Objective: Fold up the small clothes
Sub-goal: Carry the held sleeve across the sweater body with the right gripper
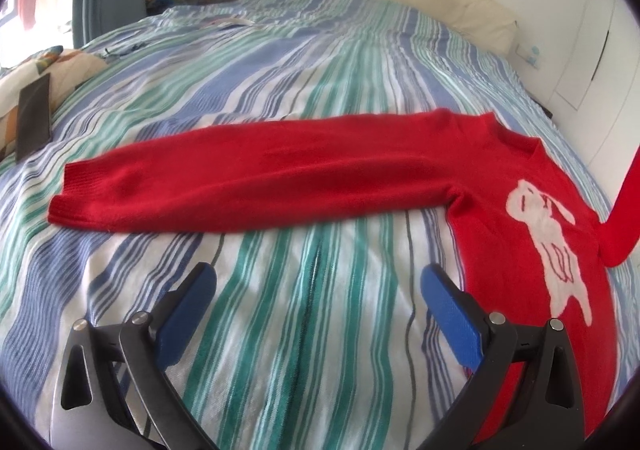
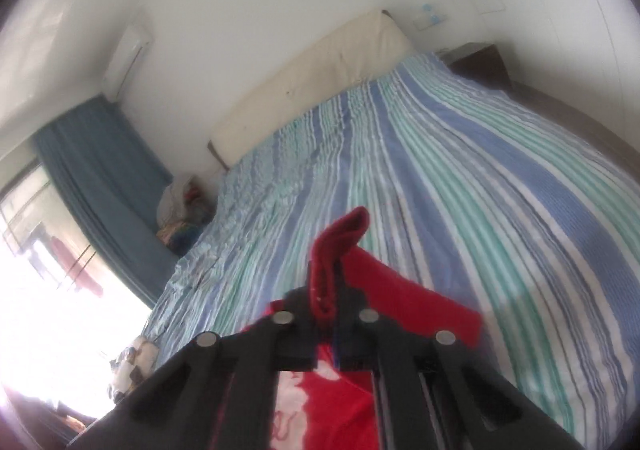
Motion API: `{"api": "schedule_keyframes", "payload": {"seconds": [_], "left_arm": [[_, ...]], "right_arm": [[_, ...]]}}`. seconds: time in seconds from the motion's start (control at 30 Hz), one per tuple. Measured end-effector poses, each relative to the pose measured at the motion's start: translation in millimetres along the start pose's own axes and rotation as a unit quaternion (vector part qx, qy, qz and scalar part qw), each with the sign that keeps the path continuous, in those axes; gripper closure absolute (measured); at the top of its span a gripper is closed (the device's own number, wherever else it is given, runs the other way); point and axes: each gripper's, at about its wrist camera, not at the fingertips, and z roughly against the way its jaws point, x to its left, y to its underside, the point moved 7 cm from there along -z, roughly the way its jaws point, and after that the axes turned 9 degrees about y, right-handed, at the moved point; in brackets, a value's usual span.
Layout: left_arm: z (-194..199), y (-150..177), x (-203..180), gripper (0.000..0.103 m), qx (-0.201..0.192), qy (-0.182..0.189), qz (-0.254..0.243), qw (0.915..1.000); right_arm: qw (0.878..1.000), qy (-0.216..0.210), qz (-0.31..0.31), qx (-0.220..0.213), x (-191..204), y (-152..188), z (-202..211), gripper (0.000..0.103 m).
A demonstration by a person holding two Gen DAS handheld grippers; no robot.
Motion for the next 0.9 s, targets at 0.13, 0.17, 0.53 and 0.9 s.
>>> {"api": "schedule_keyframes", "payload": {"seconds": [0.13, 0.17, 0.53, 0.9], "left_arm": [[-2, 3, 0, 0.001, 0.008, -0.002, -0.005, 1.0000], [-3, 3, 0, 0.001, 0.009, -0.003, -0.006, 0.9999], [-9, 7, 1, 0.001, 0.027, -0.012, -0.005, 0.9996], [-14, 11, -6, 0.001, 0.036, -0.030, -0.022, 0.9987]], "right_arm": [[0.996, -0.038, 0.065, 0.038, 95, 32, -49, 0.099], [0.995, -0.041, 0.080, 0.049, 111, 44, -62, 0.099], [0.953, -0.139, -0.035, 0.266, 116, 185, -171, 0.046], [0.961, 0.118, 0.020, 0.248, -50, 184, -144, 0.057]]}}
